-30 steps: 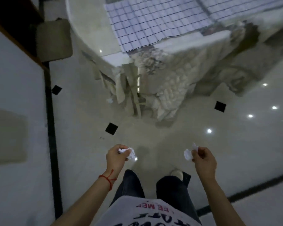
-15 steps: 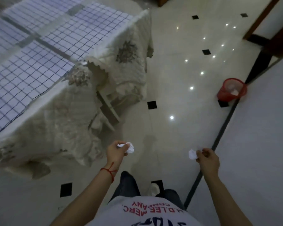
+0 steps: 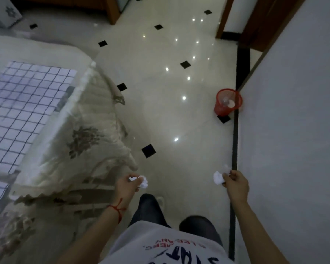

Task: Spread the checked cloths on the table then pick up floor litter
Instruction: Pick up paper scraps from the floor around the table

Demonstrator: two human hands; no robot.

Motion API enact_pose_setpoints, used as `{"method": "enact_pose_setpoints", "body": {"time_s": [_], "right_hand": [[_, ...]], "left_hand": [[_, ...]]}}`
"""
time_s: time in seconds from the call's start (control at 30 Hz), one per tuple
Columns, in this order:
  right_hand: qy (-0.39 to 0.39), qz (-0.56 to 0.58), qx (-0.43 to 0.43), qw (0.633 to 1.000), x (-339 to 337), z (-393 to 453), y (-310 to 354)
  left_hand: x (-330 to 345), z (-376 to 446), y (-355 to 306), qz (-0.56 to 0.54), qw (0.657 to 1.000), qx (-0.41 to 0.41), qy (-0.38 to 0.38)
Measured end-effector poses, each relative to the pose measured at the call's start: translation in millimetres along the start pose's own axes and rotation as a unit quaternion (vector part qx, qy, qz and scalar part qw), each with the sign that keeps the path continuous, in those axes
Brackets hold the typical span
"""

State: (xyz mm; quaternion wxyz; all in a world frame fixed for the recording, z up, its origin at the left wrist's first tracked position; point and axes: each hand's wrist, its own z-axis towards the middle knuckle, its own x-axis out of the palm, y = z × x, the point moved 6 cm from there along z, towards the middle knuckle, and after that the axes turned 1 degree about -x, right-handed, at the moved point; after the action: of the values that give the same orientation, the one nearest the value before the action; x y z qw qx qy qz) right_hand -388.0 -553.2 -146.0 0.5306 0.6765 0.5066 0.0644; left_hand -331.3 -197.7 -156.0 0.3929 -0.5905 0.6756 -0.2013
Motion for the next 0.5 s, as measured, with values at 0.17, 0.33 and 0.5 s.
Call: {"method": "enact_pose_setpoints", "body": {"time_s": [0.17,0.33,0.5], "right_hand": [[-0.041,-0.001,0.045,0.998,0,34,9],[-0.069,-0.024,0.093,0.993,-17,89,4],[-0.080,-0.025,0.097,0.992,-37,170,34]], "left_hand": [[46,67,-88,0.043,0.997,0.046,0.053],[112,128,-156,0.026,0.996,0.060,0.057],[172,171,-211,0.011,0.997,0.057,0.045]]}}
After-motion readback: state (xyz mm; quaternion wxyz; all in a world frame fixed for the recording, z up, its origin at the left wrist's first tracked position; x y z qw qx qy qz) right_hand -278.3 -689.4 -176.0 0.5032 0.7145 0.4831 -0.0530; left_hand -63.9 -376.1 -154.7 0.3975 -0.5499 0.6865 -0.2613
